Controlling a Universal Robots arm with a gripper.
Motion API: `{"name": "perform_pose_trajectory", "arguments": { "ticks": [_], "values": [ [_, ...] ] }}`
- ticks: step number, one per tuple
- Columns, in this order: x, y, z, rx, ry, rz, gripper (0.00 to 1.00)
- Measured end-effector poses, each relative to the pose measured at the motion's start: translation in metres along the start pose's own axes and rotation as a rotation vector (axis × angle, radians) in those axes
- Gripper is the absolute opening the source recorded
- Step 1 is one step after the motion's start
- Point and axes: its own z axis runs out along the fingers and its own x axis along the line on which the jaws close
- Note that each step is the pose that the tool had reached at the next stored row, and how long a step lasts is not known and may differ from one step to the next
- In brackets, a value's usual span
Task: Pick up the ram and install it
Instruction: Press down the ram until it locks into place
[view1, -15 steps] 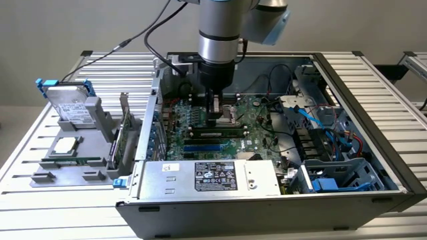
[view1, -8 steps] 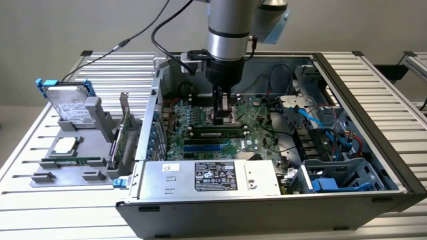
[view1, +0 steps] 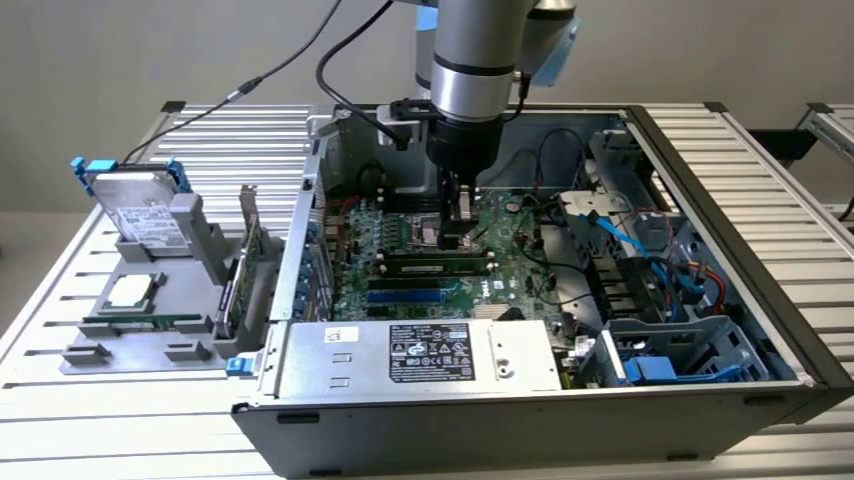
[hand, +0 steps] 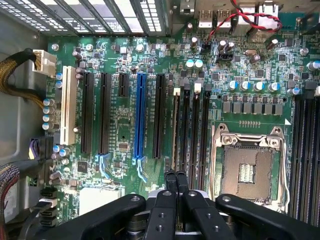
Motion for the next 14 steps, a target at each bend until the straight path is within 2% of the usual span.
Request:
{"name": "perform_pose_trajectory", "arguments": {
  "ticks": [14],
  "values": [
    [0.0016, 0.0, 0.0001, -0.0003, -0.0005, 0.003, 0.1]
  ]
}}
